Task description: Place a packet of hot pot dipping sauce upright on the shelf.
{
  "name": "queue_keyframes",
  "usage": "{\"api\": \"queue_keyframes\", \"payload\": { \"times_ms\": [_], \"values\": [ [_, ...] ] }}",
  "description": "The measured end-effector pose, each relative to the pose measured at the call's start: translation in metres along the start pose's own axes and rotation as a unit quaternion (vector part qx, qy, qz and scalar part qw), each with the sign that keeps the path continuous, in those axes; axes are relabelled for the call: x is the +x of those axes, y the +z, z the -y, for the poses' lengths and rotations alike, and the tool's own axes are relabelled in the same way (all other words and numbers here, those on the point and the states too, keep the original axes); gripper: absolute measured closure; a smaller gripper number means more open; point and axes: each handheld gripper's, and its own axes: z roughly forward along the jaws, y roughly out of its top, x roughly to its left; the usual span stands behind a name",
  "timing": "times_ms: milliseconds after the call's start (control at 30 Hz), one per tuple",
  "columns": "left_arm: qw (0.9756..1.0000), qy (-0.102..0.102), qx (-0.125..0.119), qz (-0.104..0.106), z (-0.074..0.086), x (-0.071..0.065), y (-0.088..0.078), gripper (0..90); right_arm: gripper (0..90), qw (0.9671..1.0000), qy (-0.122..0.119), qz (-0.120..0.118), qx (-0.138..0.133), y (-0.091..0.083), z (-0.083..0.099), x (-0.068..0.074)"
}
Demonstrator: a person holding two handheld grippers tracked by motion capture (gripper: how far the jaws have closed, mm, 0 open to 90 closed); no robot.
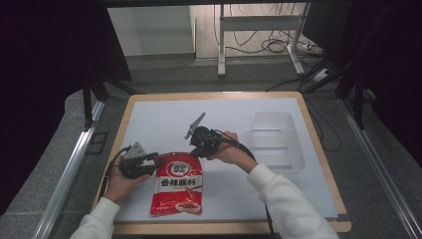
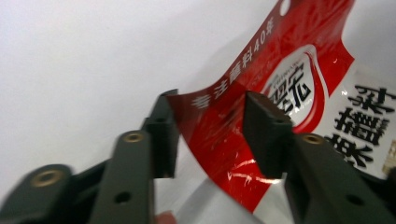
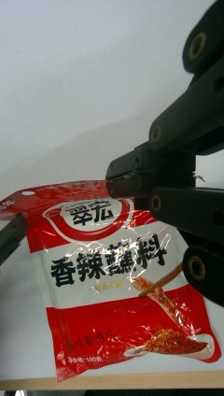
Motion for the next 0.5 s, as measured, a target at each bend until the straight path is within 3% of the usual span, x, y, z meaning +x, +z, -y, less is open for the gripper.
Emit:
{"api": "queue_keyframes", "payload": {
  "times_ms": [67, 100, 300, 367, 433, 500],
  "values": [
    [0.9997, 0.003, -0.002, -0.023, 0.002, -0.003, -0.005, 71.5, 88.7, 1.0000, 0.000, 0.001, 0.003, 0.001, 0.001, 0.000],
    [0.9998, -0.003, -0.004, -0.020, 0.003, -0.003, -0.008, 77.5, 88.7, 1.0000, 0.000, 0.002, 0.003, 0.002, 0.001, 0.000],
    [0.9999, 0.015, -0.005, 0.001, 0.006, -0.006, -0.013, 79.8, 88.7, 1.0000, -0.003, 0.002, 0.009, 0.007, 0.002, 0.001],
    [0.9995, 0.022, -0.005, 0.020, 0.007, -0.007, -0.012, 72.9, 88.7, 0.9999, -0.004, 0.003, 0.009, 0.008, 0.003, 0.001],
    [0.9992, 0.031, -0.007, 0.025, 0.007, -0.009, -0.009, 56.4, 88.7, 0.9999, 0.000, 0.001, 0.012, 0.008, 0.003, 0.002],
    [0.9991, 0.038, -0.004, 0.020, 0.006, -0.010, -0.006, 56.1, 88.6, 0.9999, 0.000, 0.003, 0.011, 0.009, 0.004, 0.002]
  ]
}}
